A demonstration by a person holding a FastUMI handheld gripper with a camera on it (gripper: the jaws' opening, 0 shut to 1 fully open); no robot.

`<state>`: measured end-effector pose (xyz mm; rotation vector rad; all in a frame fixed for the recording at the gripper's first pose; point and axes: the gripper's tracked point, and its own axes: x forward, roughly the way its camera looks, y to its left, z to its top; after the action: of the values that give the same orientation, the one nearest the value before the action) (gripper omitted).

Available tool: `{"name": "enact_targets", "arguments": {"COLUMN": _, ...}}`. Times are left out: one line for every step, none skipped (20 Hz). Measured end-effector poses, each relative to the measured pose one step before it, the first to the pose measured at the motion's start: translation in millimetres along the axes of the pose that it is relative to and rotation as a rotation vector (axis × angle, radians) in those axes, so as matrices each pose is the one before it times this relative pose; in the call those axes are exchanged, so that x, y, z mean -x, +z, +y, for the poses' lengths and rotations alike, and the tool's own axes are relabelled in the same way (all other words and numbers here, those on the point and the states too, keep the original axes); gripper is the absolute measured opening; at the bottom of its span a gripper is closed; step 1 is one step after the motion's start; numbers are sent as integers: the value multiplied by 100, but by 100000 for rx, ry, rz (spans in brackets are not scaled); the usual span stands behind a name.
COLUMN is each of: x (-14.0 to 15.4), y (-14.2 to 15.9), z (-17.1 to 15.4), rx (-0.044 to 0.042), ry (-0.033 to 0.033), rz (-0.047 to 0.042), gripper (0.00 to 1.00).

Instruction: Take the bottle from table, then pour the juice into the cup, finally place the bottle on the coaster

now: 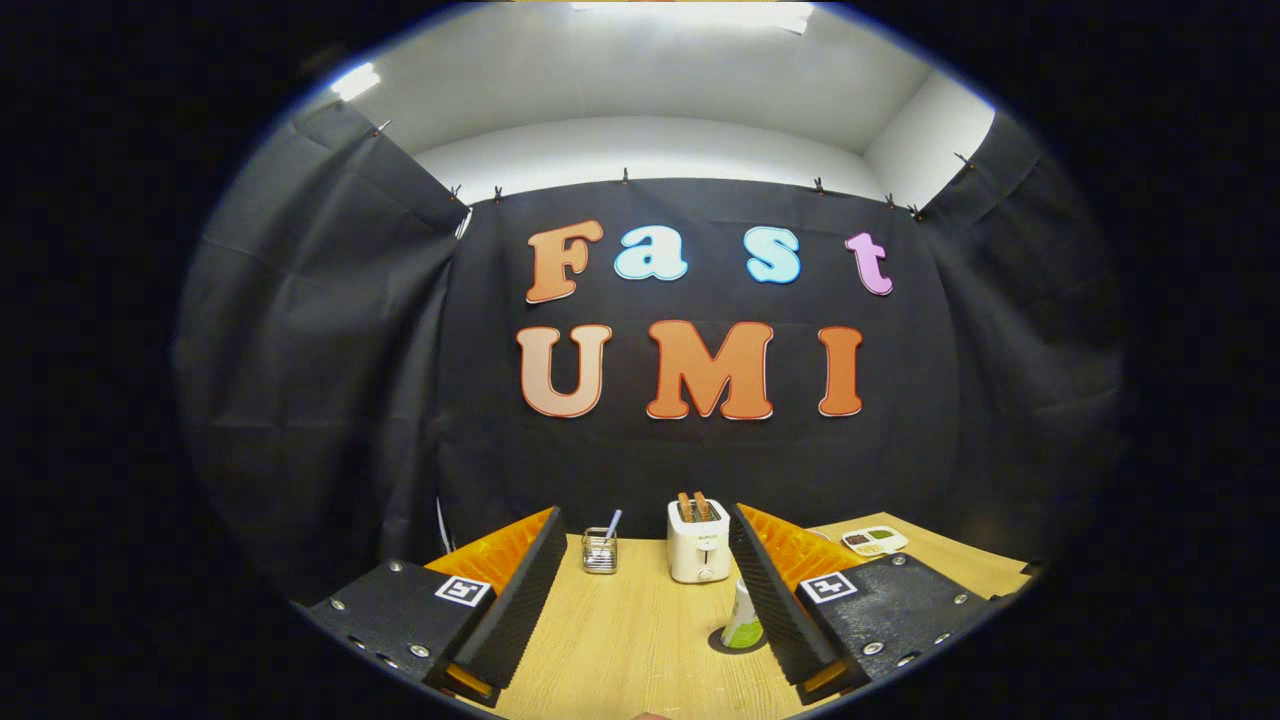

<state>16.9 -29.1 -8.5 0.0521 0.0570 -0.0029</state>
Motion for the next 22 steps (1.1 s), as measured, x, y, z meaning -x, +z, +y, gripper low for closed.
{"name": "enact_targets", "arguments": {"x": 277, "y": 586, "z": 238, "rx": -1328, "ry": 602, "rz": -877, "gripper": 97}}
{"name": "enact_targets", "arguments": {"x": 518, "y": 9, "z": 359, "rx": -854, "ry": 1484, "rz": 31, "gripper": 96}}
{"name": "enact_targets", "arguments": {"x": 363, "y": 343, "z": 202, "rx": -85, "ry": 469, "rz": -869, "gripper": 97}}
{"name": "enact_targets", "arguments": {"x": 285, "y": 353, "z": 36, "rx": -346, "ry": 45, "rz": -498, "gripper": 97}}
{"name": "enact_targets", "arguments": {"x": 244, "y": 134, "z": 25, "rx": 152, "ry": 0, "rz": -417, "gripper": 97}}
{"name": "enact_targets", "arguments": {"x": 133, "y": 23, "z": 10, "rx": -117, "ry": -187, "rz": 257, "gripper": 96}}
{"name": "enact_targets", "arguments": {"x": 212, "y": -130, "z": 47, "rx": -60, "ry": -289, "rz": -52, "gripper": 96}}
{"name": "enact_targets", "arguments": {"x": -65, "y": 134, "z": 150, "rx": 55, "ry": 185, "rz": 19, "gripper": 97}}
{"name": "enact_targets", "arguments": {"x": -154, "y": 67, "z": 40, "rx": 129, "ry": -142, "rz": -110, "gripper": 96}}
{"name": "enact_targets", "arguments": {"x": -100, "y": 38, "z": 56, "rx": 243, "ry": 227, "rz": -75, "gripper": 97}}
{"name": "enact_targets", "arguments": {"x": -119, "y": -202, "z": 293, "rx": 45, "ry": 363, "rz": 437, "gripper": 97}}
{"name": "enact_targets", "arguments": {"x": -11, "y": 60, "z": 105, "rx": -243, "ry": -130, "rz": -253, "gripper": 97}}
{"name": "enact_targets", "arguments": {"x": -167, "y": -138, "z": -155, "rx": 21, "ry": -511, "rz": 133, "gripper": 97}}
{"name": "enact_targets", "arguments": {"x": -20, "y": -240, "z": -201, "rx": -228, "ry": -929, "rz": 256, "gripper": 97}}
{"name": "enact_targets", "arguments": {"x": -178, "y": -11, "z": -26, "rx": 181, "ry": -434, "rz": -168, "gripper": 97}}
{"name": "enact_targets", "arguments": {"x": -174, "y": 87, "z": -1, "rx": -31, "ry": -198, "rz": 88, "gripper": 97}}
{"name": "enact_targets", "arguments": {"x": -253, "y": 249, "z": 312, "rx": -629, "ry": 578, "rz": -405, "gripper": 97}}
{"name": "enact_targets", "arguments": {"x": -177, "y": 196, "z": 250, "rx": -813, "ry": 665, "rz": -373, "gripper": 97}}
{"name": "enact_targets", "arguments": {"x": -181, "y": 99, "z": 9, "rx": -1018, "ry": 183, "rz": -162, "gripper": 97}}
{"name": "enact_targets", "arguments": {"x": -96, "y": 56, "z": 13, "rx": -282, "ry": 400, "rz": -151, "gripper": 97}}
{"name": "enact_targets", "arguments": {"x": 71, "y": 102, "z": -63, "rx": 422, "ry": -14, "rz": -375, "gripper": 97}}
{"name": "enact_targets", "arguments": {"x": -107, "y": 65, "z": -191, "rx": 405, "ry": -527, "rz": 73, "gripper": 97}}
